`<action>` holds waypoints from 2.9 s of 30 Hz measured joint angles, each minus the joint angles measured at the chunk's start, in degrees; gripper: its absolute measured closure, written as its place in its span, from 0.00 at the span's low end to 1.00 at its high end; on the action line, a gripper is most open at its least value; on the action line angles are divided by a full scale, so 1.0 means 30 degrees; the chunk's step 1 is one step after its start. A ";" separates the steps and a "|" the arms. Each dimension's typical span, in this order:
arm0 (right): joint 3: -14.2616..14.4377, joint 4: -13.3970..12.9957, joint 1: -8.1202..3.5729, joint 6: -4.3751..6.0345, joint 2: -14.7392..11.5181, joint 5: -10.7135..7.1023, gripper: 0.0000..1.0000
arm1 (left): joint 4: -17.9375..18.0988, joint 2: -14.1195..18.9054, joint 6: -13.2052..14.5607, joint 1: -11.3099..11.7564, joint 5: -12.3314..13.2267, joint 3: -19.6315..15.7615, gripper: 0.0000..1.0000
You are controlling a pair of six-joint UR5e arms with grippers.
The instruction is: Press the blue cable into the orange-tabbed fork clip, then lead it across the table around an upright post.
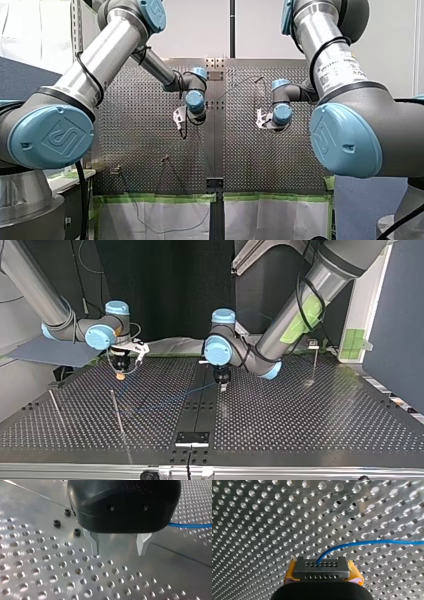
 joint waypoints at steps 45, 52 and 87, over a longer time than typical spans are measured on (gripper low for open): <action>0.0146 -0.0712 -0.0322 -0.0118 0.1977 0.0116 1.00 | 0.2667 -0.0022 -0.0353 0.1335 -0.2944 -0.5809 0.19; 0.0143 -0.0870 -0.0482 -0.0283 0.3104 0.0117 1.00 | 0.3256 -0.0025 -0.0313 0.1340 -0.2356 -0.6210 0.19; 0.0142 -0.2703 -0.1580 -0.0384 0.7534 0.0011 1.00 | 0.2755 -0.0018 0.1118 0.1970 -0.4448 -0.7854 0.16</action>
